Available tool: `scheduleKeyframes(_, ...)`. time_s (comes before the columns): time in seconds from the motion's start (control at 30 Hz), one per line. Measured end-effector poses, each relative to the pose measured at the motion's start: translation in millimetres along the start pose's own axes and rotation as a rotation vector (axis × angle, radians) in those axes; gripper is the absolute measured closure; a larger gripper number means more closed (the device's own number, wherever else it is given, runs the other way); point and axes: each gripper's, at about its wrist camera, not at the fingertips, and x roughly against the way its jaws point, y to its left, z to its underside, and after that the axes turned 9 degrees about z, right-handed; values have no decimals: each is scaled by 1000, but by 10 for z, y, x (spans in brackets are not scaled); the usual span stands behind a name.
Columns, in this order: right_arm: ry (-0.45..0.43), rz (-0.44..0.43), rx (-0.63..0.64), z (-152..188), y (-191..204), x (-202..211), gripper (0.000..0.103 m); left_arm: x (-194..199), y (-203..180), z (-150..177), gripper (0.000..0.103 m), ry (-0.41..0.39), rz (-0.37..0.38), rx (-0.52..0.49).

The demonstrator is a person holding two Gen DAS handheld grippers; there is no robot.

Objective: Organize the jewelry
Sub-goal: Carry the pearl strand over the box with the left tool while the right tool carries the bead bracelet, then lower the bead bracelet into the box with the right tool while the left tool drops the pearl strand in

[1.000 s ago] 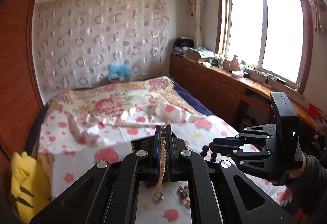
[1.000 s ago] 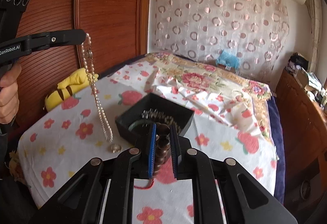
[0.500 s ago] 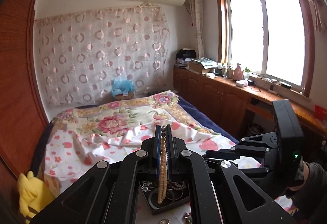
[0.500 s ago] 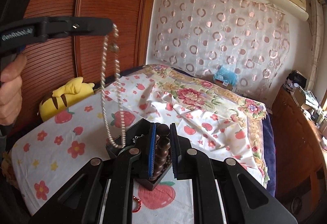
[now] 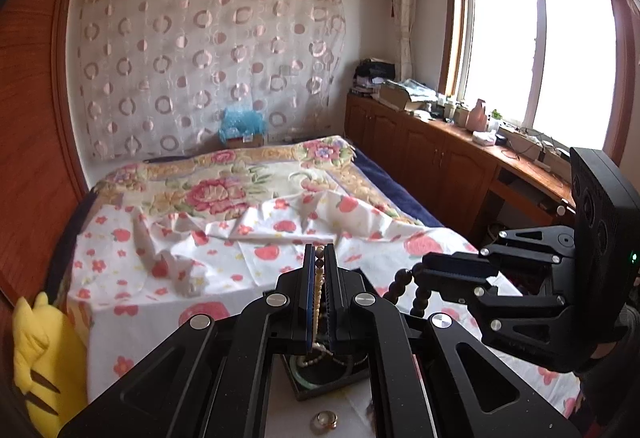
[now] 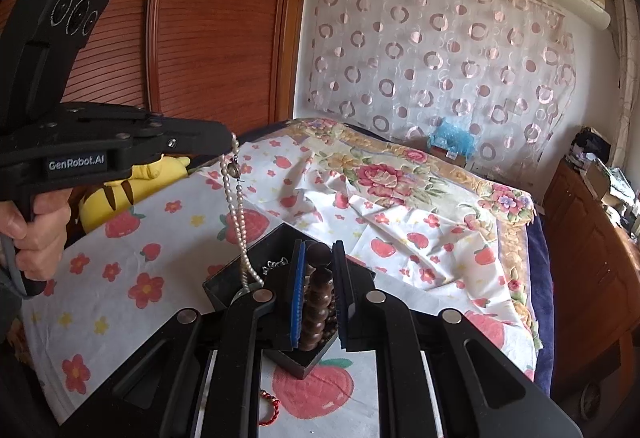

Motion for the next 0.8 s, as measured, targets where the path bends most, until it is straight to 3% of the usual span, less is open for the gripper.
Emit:
scheduleKeyframes(0.43, 71, -17, -7, 226, 146, -274, 88, -275, 160, 372, 99, 103, 8, 52)
scheduleKeyframes(0.63, 81, -24, -23, 281, 170, -310, 88, -237, 153, 471, 99, 112, 17, 61)
scheduleKeyframes(0.8, 73, -20, -33, 280, 126, -301, 88, -107, 66, 358, 99, 73, 43, 52)
